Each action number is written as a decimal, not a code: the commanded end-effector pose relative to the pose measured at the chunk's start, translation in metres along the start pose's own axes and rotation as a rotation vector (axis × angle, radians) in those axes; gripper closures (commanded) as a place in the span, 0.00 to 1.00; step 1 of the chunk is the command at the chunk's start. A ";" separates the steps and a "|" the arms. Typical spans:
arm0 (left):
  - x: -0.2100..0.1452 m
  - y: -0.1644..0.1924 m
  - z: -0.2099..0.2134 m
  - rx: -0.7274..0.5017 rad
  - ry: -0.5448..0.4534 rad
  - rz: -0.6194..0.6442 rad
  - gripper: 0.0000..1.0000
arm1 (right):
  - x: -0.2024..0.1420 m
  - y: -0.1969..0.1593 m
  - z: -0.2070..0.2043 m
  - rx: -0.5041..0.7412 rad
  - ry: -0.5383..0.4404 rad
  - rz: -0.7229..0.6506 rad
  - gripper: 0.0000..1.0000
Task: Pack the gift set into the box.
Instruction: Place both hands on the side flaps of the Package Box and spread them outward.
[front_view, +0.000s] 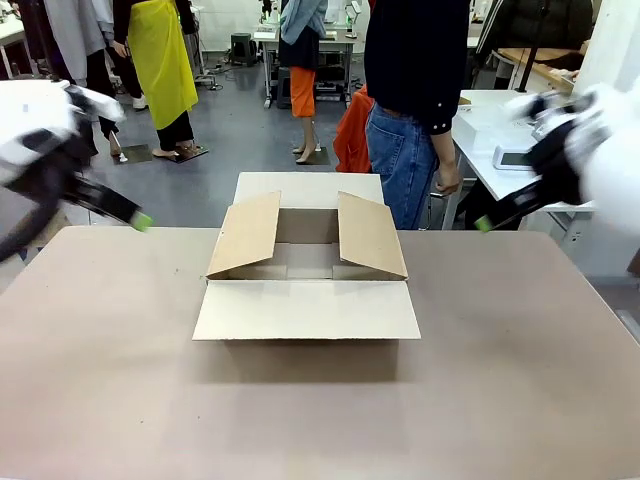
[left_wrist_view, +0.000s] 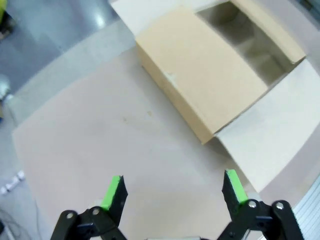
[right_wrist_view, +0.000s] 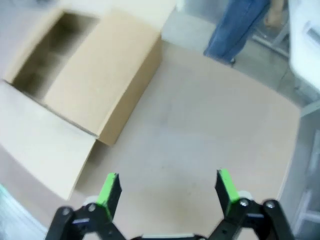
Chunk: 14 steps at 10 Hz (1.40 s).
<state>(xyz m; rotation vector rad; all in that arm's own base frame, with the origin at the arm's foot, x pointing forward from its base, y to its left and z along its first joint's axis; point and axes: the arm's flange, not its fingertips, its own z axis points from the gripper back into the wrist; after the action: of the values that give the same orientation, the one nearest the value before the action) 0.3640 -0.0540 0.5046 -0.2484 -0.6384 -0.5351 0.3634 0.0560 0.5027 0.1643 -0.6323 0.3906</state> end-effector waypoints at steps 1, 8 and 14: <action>-0.092 0.046 0.020 -0.193 -0.095 0.114 0.00 | -0.068 -0.060 0.047 0.226 -0.163 -0.383 0.00; -0.210 0.196 -0.044 -0.802 -0.580 0.826 0.00 | -0.209 -0.202 -0.007 0.724 -0.358 -1.080 0.00; -0.216 0.183 -0.012 -0.719 -0.575 0.670 0.00 | -0.193 -0.217 0.020 0.695 -0.282 -0.980 0.00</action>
<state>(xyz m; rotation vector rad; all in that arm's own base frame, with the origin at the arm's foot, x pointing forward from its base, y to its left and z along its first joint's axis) 0.3303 0.1811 0.3400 -1.3009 -0.8007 0.0088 0.2993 -0.2036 0.3966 1.1529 -0.5512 -0.4083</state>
